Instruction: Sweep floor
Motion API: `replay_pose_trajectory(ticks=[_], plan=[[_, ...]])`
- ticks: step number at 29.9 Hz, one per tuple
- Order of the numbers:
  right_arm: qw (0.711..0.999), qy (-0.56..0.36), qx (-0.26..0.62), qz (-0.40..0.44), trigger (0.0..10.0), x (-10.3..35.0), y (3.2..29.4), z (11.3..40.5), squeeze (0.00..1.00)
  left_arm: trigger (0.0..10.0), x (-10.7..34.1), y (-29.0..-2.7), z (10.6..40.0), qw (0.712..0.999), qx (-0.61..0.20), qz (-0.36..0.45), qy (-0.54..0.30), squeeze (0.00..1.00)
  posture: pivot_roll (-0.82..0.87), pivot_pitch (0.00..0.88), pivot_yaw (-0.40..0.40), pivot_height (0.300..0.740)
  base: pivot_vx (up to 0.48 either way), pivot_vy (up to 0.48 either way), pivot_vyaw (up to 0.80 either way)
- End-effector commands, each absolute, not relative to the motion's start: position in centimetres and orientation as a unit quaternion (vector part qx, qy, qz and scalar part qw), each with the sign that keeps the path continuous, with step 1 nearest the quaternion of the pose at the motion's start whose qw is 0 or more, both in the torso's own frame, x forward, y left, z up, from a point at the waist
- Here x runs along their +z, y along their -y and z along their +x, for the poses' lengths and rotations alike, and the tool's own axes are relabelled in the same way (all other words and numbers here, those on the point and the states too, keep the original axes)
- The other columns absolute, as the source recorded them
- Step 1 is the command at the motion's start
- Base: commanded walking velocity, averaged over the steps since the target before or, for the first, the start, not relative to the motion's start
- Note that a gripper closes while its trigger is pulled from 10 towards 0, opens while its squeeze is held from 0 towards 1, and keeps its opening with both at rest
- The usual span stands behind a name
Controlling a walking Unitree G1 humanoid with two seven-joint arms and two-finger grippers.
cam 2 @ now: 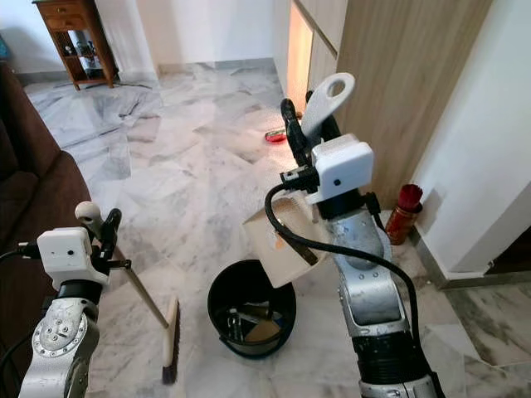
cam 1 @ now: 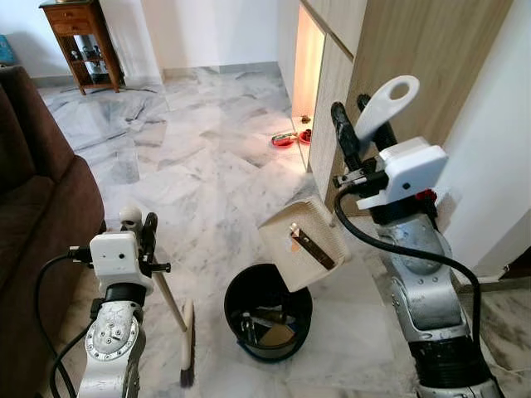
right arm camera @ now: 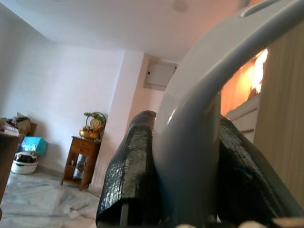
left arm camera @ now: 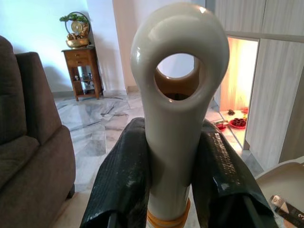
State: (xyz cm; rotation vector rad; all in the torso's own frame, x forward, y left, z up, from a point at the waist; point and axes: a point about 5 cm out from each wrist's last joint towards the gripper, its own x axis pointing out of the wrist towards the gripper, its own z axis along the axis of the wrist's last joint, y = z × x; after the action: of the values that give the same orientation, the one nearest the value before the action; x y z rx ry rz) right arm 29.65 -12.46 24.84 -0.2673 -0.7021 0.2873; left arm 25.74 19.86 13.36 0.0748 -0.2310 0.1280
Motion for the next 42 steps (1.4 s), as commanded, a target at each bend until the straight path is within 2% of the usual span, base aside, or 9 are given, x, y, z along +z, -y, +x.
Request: replay_pose_trajectory(ticks=[1, 11, 25, 30, 33, 37, 42], plan=[[0.899, 0.387, 0.154, -0.136, 10.0, 26.8, 11.9, 28.4, 0.0, 10.0, 14.2, -20.0, 26.0, 0.988, 0.062, 0.039, 0.139, 0.0, 0.12, 0.025, 0.062, 0.74, 0.0, 0.0, 0.0], [0.889, 0.384, 0.194, -0.154, 10.0, 26.7, 10.7, 26.8, 0.0, 10.0, 14.2, -19.9, 26.1, 0.988, 0.059, 0.038, 0.139, 0.0, 0.1, 0.028, 0.065, 0.74, 0.0, 0.0, 0.0], [0.879, 0.394, 0.176, -0.204, 10.0, 26.5, 10.0, 26.4, 0.0, 10.0, 14.0, -19.5, 26.3, 0.989, 0.049, 0.035, 0.138, 0.0, 0.09, 0.022, 0.066, 0.74, 0.0, 0.0, 0.0], [0.871, 0.406, 0.04, -0.273, 10.0, 27.0, 12.1, 27.3, 0.0, 10.0, 13.9, -19.4, 26.3, 0.989, 0.046, 0.036, 0.138, 0.0, 0.09, 0.006, 0.067, 0.74, 0.0, 0.0, 0.0], [0.873, 0.402, 0.018, -0.277, 10.0, 26.8, 12.7, 27.3, 0.0, 10.0, 13.9, -19.4, 26.2, 0.989, 0.045, 0.036, 0.137, 0.0, 0.08, 0.001, 0.066, 0.74, 0.0, 0.0, 0.0], [0.902, 0.356, -0.015, -0.244, 10.0, 24.8, 14.4, 27.7, 0.0, 10.0, 13.7, -19.5, 26.2, 0.989, 0.042, 0.037, 0.134, 0.0, 0.07, 0.0, 0.071, 0.74, 0.0, 0.0, 0.0], [0.921, 0.306, -0.058, -0.236, 10.0, 21.9, 16.5, 27.9, 0.0, 10.0, 13.7, -19.7, 26.1, 0.989, 0.044, 0.038, 0.133, 0.0, 0.08, 0.0, 0.072, 0.74, 0.0, 0.0, 0.0]])
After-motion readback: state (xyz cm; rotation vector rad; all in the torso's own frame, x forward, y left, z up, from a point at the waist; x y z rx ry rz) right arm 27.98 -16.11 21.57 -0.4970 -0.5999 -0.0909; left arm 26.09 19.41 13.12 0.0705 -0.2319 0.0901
